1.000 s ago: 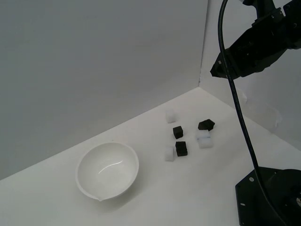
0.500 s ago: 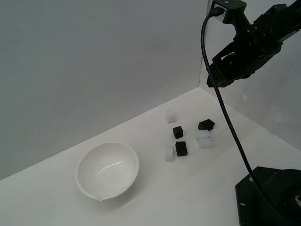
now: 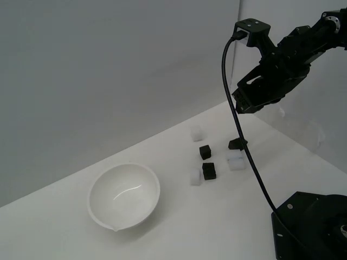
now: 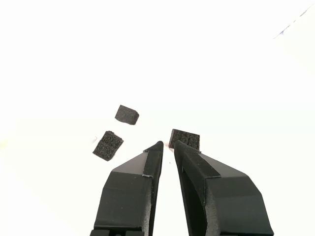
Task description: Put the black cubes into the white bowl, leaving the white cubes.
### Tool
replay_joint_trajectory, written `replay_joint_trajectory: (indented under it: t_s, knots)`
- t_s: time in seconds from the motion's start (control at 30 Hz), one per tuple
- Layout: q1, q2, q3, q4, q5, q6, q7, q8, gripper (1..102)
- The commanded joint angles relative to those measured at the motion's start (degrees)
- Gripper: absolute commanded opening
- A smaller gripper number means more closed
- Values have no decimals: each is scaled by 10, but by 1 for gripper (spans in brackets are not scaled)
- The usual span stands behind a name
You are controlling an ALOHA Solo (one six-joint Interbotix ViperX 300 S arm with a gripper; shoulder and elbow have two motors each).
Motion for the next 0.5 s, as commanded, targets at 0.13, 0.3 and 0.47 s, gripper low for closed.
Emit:
replay_joint_trajectory:
  t_s: [0.13, 0.3, 0.47]
  knots:
    - [7, -37, -35, 7, 4, -9, -22, 0, 38]
    - [8, -77, -76, 7, 4, -9, -24, 0, 100]
    - [8, -105, -105, 6, 3, -9, -39, 0, 100]
